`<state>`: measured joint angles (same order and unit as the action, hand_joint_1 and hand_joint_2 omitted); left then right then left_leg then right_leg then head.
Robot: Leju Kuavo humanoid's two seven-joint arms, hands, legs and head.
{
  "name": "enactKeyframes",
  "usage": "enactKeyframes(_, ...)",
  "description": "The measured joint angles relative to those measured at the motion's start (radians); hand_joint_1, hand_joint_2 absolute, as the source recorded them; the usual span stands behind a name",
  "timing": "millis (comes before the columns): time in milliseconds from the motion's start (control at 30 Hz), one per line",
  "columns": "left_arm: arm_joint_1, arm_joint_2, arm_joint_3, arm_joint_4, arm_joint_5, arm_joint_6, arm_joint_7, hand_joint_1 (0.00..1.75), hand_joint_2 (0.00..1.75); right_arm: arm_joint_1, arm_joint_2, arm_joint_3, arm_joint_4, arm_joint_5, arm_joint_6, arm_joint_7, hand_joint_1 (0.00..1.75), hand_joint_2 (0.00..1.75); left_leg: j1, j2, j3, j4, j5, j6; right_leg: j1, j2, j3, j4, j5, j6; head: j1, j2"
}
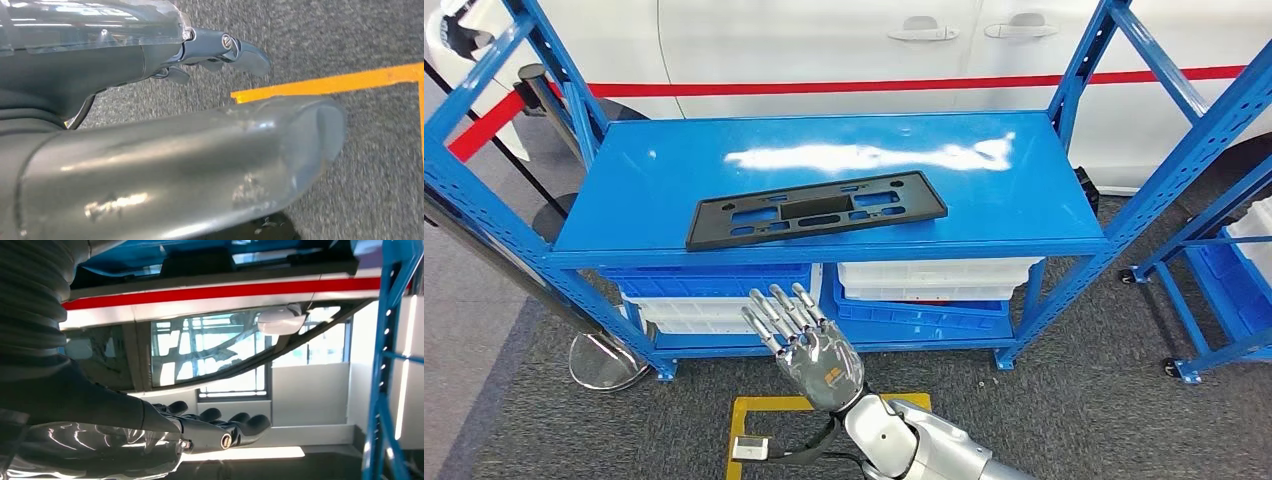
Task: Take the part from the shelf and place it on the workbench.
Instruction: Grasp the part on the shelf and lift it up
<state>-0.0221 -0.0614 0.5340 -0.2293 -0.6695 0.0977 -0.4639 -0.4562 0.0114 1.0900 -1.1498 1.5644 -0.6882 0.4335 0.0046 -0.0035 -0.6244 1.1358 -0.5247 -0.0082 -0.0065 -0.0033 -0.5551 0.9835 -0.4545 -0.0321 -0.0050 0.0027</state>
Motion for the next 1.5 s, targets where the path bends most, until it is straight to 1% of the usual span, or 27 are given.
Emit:
enactKeyframes(100,0.0,0.0,0.0,0.0,-0.001,0.0,0.0,0.0,0.0,0.002,0.002,-0.005,0.002,0.0,0.0,-0.005,0.0,1.75,0.001,0.0,-0.01,0.02,-0.009,-0.001,0.0,0.0,0.0,0.0,0.0,0.0,0.0,0.0)
enactKeyframes(167,0.001,0.0,0.005,0.0,-0.002,-0.001,0.0,0.0,0.0,0.02,0.016,-0.041,0.017,0.002,-0.001,-0.04,0.0,1.75,0.006,0.0,-0.062,0.113,-0.038,-0.009,0.0,0.0,0.001,0.002,-0.004,-0.001,0.0,0.0)
enactKeyframes(233,0.001,0.002,0.018,0.0,-0.01,-0.003,0.0,0.0,0.0,0.055,0.049,-0.144,0.059,0.001,-0.002,-0.119,0.0,1.75,0.012,0.001,-0.042,0.045,0.019,-0.013,-0.001,0.002,0.01,0.011,-0.023,0.011,0.0,0.0)
enactKeyframes(300,0.0,0.002,0.031,0.001,-0.02,-0.005,0.0,0.0,0.0,0.085,0.079,-0.254,0.1,-0.004,-0.003,-0.194,0.0,1.75,0.013,0.0,0.024,-0.105,0.087,-0.001,0.0,0.005,0.021,0.021,-0.04,0.03,0.0,0.0)
enactKeyframes(400,0.002,0.003,0.042,0.001,-0.031,-0.007,0.0,0.0,0.0,0.109,0.1,-0.354,0.131,-0.016,-0.004,-0.258,0.0,1.75,0.014,-0.003,0.043,-0.118,0.076,0.025,0.0,0.005,0.015,0.053,-0.054,0.047,0.003,0.0)
enactKeyframes(467,0.001,0.003,0.047,0.001,-0.038,-0.009,0.0,0.0,0.0,0.119,0.109,-0.403,0.146,-0.023,-0.003,-0.292,0.0,1.75,0.014,-0.003,0.057,-0.122,0.069,0.036,-0.001,0.004,-0.038,0.149,-0.093,0.052,0.006,0.0)
enactKeyframes(533,0.0,0.004,0.05,0.001,-0.045,-0.013,0.0,0.0,0.0,0.131,0.114,-0.443,0.163,-0.031,-0.002,-0.323,0.0,1.75,0.011,-0.004,0.068,-0.122,0.059,0.042,-0.001,0.004,-0.125,0.275,-0.134,0.055,0.007,0.0)
enactKeyframes(567,0.0,0.004,0.052,0.001,-0.049,-0.015,0.0,0.0,0.0,0.14,0.116,-0.459,0.17,-0.035,-0.001,-0.336,0.0,1.75,0.01,-0.005,0.074,-0.122,0.053,0.043,-0.001,0.004,-0.157,0.311,-0.135,0.055,0.008,0.0)
enactKeyframes(600,0.0,0.004,0.054,0.001,-0.051,-0.017,0.0,0.0,0.0,0.147,0.118,-0.474,0.176,-0.038,0.0,-0.345,0.0,1.75,0.008,-0.006,0.083,-0.122,0.045,0.043,0.0,0.004,-0.173,0.312,-0.118,0.052,0.008,0.0)
enactKeyframes(633,0.001,0.004,0.056,0.001,-0.054,-0.018,0.0,0.0,0.0,0.152,0.121,-0.489,0.18,-0.041,0.001,-0.351,0.0,1.75,0.005,-0.007,0.096,-0.122,0.037,0.042,0.002,0.004,-0.169,0.272,-0.079,0.047,0.008,0.0)
enactKeyframes(700,0.002,0.003,0.061,0.001,-0.061,-0.02,0.0,0.0,0.0,0.157,0.127,-0.514,0.186,-0.046,0.006,-0.36,0.0,1.75,0.0,-0.007,0.122,-0.123,0.017,0.038,0.01,0.004,-0.129,0.141,0.014,0.028,0.007,0.0)
enactKeyframes(733,0.001,0.002,0.064,0.002,-0.065,-0.02,0.0,0.0,0.0,0.157,0.129,-0.526,0.188,-0.048,0.009,-0.364,0.0,1.75,-0.001,-0.008,0.131,-0.125,0.009,0.033,0.015,0.004,-0.11,0.086,0.037,0.018,0.007,0.0)
enactKeyframes(767,-0.001,0.001,0.066,0.002,-0.068,-0.02,0.0,0.0,0.0,0.158,0.131,-0.536,0.19,-0.051,0.011,-0.368,0.0,1.75,-0.001,-0.008,0.135,-0.128,0.002,0.028,0.018,0.005,-0.1,0.057,0.045,0.01,0.007,0.0)
enactKeyframes(867,-0.003,0.002,0.071,0.002,-0.075,-0.02,0.0,0.0,0.0,0.162,0.136,-0.56,0.19,-0.058,0.013,-0.373,0.0,1.75,-0.002,-0.006,0.155,-0.128,-0.003,0.011,0.016,0.008,-0.074,0.029,0.037,-0.001,0.008,0.0)
enactKeyframes(900,-0.003,0.003,0.073,0.002,-0.075,-0.02,0.0,0.0,0.0,0.163,0.138,-0.565,0.19,-0.061,0.013,-0.374,0.0,1.75,-0.002,-0.004,0.156,-0.112,-0.004,0.007,0.013,0.009,-0.059,0.019,0.034,-0.005,0.008,0.0)
enactKeyframes(933,-0.004,0.004,0.074,0.002,-0.076,-0.02,0.0,0.0,0.0,0.162,0.14,-0.57,0.19,-0.063,0.013,-0.375,0.0,1.75,-0.001,-0.004,0.142,-0.08,-0.008,0.002,0.009,0.008,-0.044,0.013,0.03,-0.008,0.006,0.0)
enactKeyframes(1033,-0.007,0.005,0.076,0.002,-0.081,-0.02,0.0,0.0,0.0,0.163,0.145,-0.578,0.189,-0.067,0.014,-0.38,0.0,1.75,0.005,-0.003,0.029,0.088,-0.058,-0.015,0.006,0.007,-0.012,0.005,0.009,-0.014,0.002,0.0)
enactKeyframes(1067,-0.006,0.005,0.077,0.002,-0.082,-0.02,0.001,0.0,0.0,0.165,0.145,-0.58,0.189,-0.069,0.014,-0.382,0.0,1.75,0.007,-0.003,-0.007,0.124,-0.08,-0.019,0.006,0.007,-0.003,0.005,0.0,-0.013,0.003,0.0)
enactKeyframes(1100,-0.003,0.005,0.08,0.002,-0.084,-0.02,0.001,0.0,0.0,0.168,0.145,-0.584,0.189,-0.072,0.015,-0.383,0.0,1.75,0.008,-0.003,-0.029,0.129,-0.093,-0.021,0.006,0.009,0.009,0.006,-0.009,-0.01,0.002,0.0)
enactKeyframes(1133,-0.001,0.006,0.084,0.002,-0.086,-0.02,0.002,0.0,0.0,0.171,0.145,-0.588,0.189,-0.076,0.016,-0.384,0.0,1.75,0.009,-0.003,-0.038,0.107,-0.085,-0.021,0.005,0.01,0.023,0.007,-0.019,-0.008,0.002,0.0)
enactKeyframes(1167,0.0,0.006,0.088,0.002,-0.088,-0.02,0.002,0.0,0.0,0.173,0.145,-0.591,0.188,-0.081,0.016,-0.387,0.0,1.75,0.009,-0.002,-0.036,0.06,-0.051,-0.02,0.004,0.011,0.037,0.009,-0.03,-0.004,0.002,0.0)
enactKeyframes(1233,0.002,0.008,0.094,0.004,-0.094,-0.019,0.002,0.0,0.0,0.176,0.145,-0.597,0.184,-0.091,0.017,-0.393,0.0,1.75,0.009,0.0,-0.026,-0.053,0.063,-0.014,0.005,0.012,0.058,0.016,-0.054,0.005,0.001,0.0)
enactKeyframes(1267,0.002,0.008,0.097,0.005,-0.099,-0.019,0.002,0.0,0.0,0.178,0.146,-0.599,0.181,-0.096,0.016,-0.398,0.0,1.75,0.007,0.0,-0.023,-0.086,0.104,-0.008,0.007,0.013,0.062,0.021,-0.064,0.011,0.001,0.0)
enactKeyframes(1300,0.002,0.008,0.099,0.005,-0.103,-0.018,0.001,0.0,0.0,0.181,0.146,-0.602,0.175,-0.1,0.016,-0.403,0.0,1.75,0.005,0.001,-0.023,-0.1,0.128,0.0,0.008,0.013,0.062,0.025,-0.073,0.017,0.001,0.0)
enactKeyframes(1400,0.0,0.008,0.107,0.006,-0.116,-0.017,-0.005,0.0,0.0,0.186,0.148,-0.609,0.146,-0.113,0.013,-0.417,0.0,1.75,0.006,0.0,-0.02,-0.1,0.127,0.02,0.008,0.013,0.06,0.031,-0.093,0.034,0.001,0.0)
enactKeyframes(1433,-0.001,0.008,0.11,0.006,-0.119,-0.018,-0.006,0.0,0.0,0.185,0.149,-0.609,0.133,-0.118,0.013,-0.421,0.0,1.75,0.007,0.0,-0.017,-0.103,0.127,0.026,0.007,0.012,0.052,0.052,-0.108,0.038,0.002,0.0)
enactKeyframes(1500,-0.003,0.008,0.115,0.006,-0.125,-0.02,-0.009,0.0,0.0,0.186,0.15,-0.61,0.105,-0.126,0.015,-0.427,0.0,1.75,0.009,0.001,-0.013,-0.107,0.122,0.036,0.003,0.01,-0.002,0.157,-0.161,0.046,0.007,0.0)
